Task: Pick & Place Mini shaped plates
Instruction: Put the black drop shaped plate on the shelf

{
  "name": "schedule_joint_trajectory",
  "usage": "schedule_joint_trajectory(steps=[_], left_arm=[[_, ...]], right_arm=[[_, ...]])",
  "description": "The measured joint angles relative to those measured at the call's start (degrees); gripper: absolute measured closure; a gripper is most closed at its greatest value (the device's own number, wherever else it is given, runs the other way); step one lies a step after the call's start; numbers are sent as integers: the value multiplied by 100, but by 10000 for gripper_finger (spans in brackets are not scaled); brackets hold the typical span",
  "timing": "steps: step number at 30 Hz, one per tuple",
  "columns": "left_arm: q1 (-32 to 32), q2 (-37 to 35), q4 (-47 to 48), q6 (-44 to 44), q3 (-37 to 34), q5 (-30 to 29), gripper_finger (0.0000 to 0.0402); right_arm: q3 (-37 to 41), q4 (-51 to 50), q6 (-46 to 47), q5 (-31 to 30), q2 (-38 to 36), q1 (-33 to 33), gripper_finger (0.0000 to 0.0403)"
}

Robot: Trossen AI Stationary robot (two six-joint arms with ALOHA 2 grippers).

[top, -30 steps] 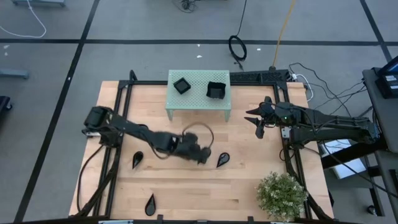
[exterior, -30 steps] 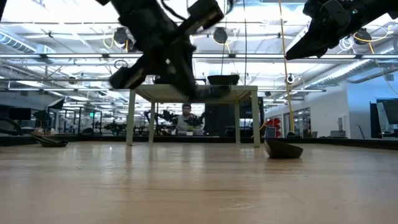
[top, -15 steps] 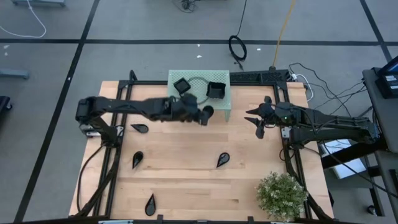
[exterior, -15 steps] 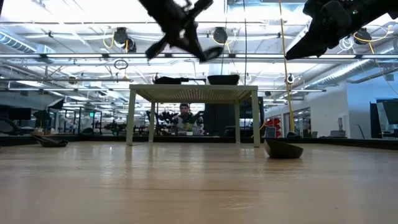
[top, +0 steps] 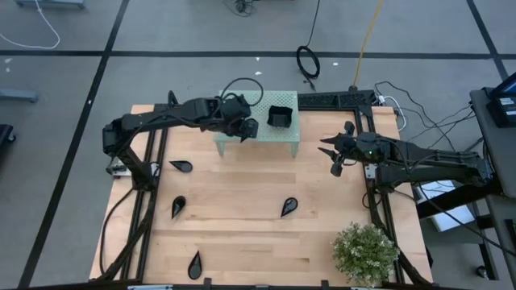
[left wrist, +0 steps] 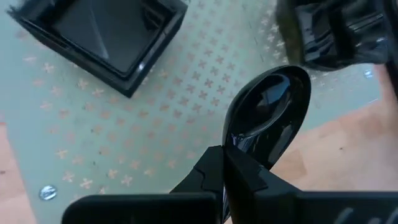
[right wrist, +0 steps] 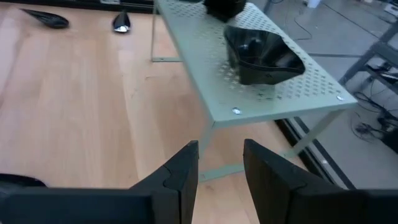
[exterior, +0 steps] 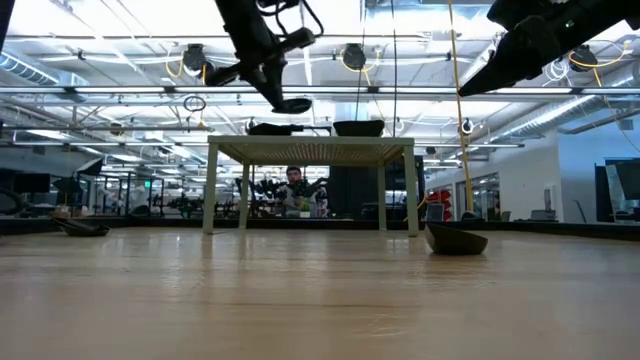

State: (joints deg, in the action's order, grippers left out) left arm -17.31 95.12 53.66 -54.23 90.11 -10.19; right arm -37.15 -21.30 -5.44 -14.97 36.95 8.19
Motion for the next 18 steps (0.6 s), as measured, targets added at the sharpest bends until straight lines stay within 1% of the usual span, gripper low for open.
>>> schedule_joint_trajectory(steps=[6, 12, 15, 18], left_arm=[[-141, 144, -156, 19, -4, 143, 397], [-179, 247, -317, 91, -13, 30, 395], [-200, 357, -585, 156, 4, -28, 394], [-222, 460, -694, 209, -13, -29, 393]], right_arm=[[-2, 0, -21, -23, 0, 2, 287], [-4, 0, -129, -185, -2, 2, 287], [-4, 4, -168, -190, -1, 2, 287], [-4, 51, -185, -448, -9, 2, 287]])
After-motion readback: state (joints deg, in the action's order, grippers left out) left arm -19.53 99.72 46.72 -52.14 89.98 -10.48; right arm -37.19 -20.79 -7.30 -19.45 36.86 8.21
